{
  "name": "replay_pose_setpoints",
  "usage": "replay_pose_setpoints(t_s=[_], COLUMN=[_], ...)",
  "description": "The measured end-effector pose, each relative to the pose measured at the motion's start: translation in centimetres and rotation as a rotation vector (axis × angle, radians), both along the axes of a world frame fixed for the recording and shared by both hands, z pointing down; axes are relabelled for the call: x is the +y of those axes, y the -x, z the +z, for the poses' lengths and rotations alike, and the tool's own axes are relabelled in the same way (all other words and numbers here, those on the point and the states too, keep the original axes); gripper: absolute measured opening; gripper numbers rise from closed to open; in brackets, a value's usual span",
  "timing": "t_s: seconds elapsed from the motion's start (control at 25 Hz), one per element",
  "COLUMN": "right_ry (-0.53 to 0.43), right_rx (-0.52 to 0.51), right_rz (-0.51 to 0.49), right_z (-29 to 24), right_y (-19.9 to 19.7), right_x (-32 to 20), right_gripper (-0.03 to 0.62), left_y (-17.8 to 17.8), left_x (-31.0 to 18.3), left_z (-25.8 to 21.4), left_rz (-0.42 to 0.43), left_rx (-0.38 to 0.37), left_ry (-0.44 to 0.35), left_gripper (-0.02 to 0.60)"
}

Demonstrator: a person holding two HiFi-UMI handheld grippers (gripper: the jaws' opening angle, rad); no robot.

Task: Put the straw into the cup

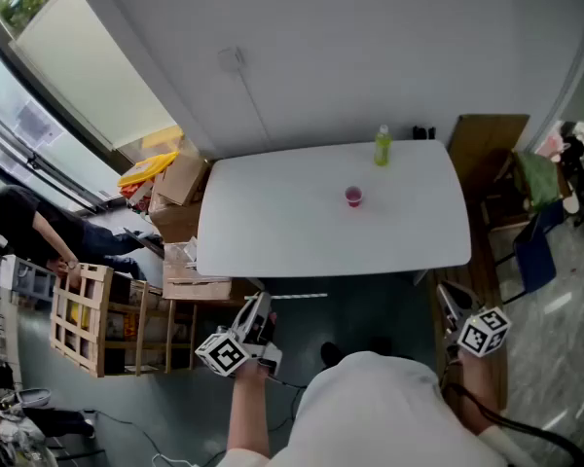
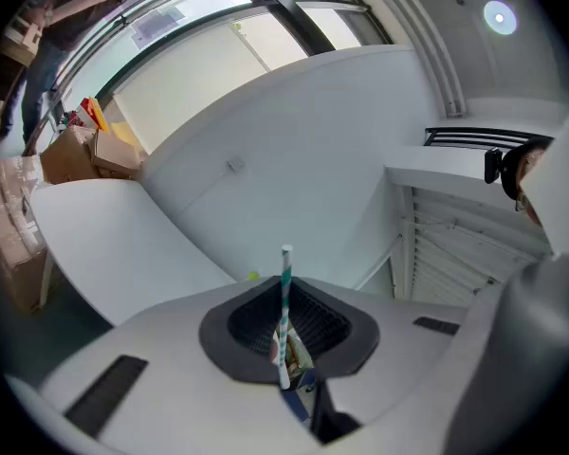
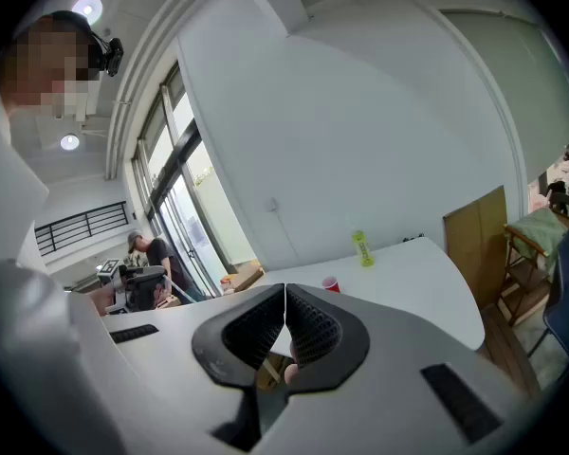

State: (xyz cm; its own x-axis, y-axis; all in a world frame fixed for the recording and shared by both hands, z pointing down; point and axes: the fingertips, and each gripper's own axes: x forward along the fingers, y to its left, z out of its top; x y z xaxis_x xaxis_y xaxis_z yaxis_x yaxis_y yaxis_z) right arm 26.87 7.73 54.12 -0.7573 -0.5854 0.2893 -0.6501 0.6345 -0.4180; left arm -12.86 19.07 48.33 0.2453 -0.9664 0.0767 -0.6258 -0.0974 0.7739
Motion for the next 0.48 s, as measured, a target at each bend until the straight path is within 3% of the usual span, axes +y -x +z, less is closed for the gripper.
replay_pose_setpoints(t_s=[0.48], right_ry=[0.001], right_rx=[-0.008], right_rz=[-0.001], right_z=[-0.47], right_y=[0.57], right_x=[0.28], right_gripper=[0.035], left_y=[0.26], left_x=[-0.06], left_z=[0.46], left_rz=[0.004], left_rx=[0.024], left_ry=[0.004], left_gripper=[0.023])
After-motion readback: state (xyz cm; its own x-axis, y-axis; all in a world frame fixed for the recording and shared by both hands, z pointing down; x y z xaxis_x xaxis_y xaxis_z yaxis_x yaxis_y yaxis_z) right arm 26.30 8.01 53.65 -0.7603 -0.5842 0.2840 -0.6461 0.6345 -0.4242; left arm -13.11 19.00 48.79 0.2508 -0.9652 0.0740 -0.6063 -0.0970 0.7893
